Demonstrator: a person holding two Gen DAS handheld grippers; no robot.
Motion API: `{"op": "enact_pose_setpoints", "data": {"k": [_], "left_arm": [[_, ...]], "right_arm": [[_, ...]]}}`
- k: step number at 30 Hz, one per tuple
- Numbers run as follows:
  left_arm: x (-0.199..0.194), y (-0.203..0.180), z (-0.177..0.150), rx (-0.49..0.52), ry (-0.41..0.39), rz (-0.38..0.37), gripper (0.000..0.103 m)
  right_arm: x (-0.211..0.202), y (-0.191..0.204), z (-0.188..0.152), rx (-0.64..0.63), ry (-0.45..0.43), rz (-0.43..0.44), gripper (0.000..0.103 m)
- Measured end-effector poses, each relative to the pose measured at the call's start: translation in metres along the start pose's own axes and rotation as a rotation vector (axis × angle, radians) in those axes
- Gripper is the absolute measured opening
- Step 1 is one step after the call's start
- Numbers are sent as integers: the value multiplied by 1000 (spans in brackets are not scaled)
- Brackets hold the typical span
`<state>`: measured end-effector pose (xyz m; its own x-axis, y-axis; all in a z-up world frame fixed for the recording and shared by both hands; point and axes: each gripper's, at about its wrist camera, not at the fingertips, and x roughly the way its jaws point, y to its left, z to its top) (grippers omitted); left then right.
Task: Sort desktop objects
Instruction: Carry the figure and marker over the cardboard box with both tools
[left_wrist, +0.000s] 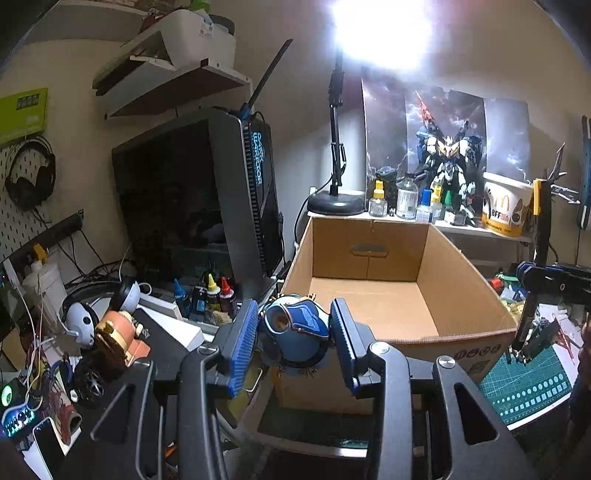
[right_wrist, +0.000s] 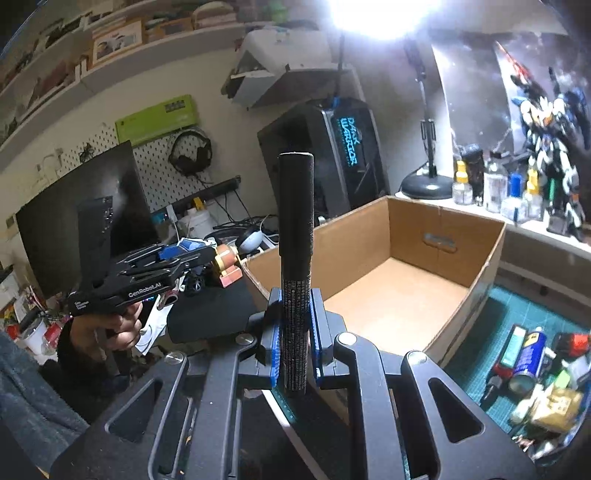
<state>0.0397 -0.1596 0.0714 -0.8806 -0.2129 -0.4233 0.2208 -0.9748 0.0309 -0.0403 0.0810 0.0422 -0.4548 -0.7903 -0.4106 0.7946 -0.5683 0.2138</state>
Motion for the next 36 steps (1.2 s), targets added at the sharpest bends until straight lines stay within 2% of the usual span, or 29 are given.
{"op": "enact_pose_setpoints", "data": {"k": [7,8,17,22,25,32,36], "left_arm": [[-6,-5,32,34,-33,12,41],[-4,-6,38,41,-17,40,41],[22,-15,79,127,27,54,41],[39,-29,94,177,46,38,41],[51,-37,102,194,67,0,41],[81,-58,119,251,124,-84,41],[107,-72,128,281,173,-84,41]], "right_arm": [[-2,-2,27,-29,7,-15,13],[-1,-2,31,-32,12,-17,13],[19,-6,82,-90,99,-68,13],[31,-10,99,-102,124,-70,13],[38,-17,108,-86,145,-64,13],[68,-37,119,-77,273,-108,13],[88,-60,121,-36,345,-114,13]]}}
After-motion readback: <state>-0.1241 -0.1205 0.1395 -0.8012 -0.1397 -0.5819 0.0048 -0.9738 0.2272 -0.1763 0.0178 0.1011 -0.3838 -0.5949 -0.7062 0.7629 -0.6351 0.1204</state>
